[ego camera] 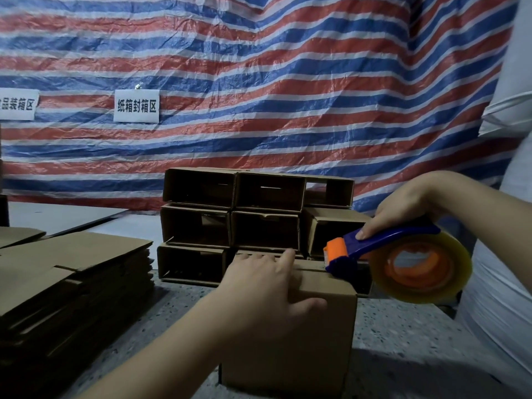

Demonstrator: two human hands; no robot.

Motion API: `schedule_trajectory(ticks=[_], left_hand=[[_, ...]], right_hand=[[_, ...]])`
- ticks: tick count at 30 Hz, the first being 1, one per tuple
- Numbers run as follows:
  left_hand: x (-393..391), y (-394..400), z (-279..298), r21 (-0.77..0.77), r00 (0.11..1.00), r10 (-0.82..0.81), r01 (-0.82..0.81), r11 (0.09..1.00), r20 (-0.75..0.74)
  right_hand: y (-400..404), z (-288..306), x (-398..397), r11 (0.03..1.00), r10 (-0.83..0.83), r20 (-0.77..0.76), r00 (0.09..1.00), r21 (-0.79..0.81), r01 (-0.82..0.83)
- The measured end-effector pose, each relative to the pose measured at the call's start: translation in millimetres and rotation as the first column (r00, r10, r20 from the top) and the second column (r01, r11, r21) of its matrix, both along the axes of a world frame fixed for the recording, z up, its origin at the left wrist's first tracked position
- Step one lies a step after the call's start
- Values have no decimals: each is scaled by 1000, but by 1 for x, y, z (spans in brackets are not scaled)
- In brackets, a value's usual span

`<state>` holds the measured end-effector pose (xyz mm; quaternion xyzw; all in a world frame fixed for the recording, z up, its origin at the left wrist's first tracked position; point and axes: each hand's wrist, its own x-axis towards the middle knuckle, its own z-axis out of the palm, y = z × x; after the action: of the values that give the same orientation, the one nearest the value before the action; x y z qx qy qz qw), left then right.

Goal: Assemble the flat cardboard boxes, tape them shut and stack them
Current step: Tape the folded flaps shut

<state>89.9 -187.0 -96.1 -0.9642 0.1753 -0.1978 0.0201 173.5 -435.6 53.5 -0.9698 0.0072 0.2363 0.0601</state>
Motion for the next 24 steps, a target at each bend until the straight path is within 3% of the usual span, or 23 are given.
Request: schedule_trajectory(ticks=[5, 18, 24], left_hand=[[5, -38, -5, -31, 997, -54, 53, 998, -52], [10, -38, -17, -56, 995, -63, 67, 996, 71], [7, -38, -14, -45, 996, -88, 88, 995, -1]], right_hand=[[-1, 0, 0, 1000, -10, -1, 1000, 15, 10], [-38, 5, -5, 999, -5, -26, 1000, 44, 6], [-35, -18, -4, 998, -24, -62, 998, 58, 28]])
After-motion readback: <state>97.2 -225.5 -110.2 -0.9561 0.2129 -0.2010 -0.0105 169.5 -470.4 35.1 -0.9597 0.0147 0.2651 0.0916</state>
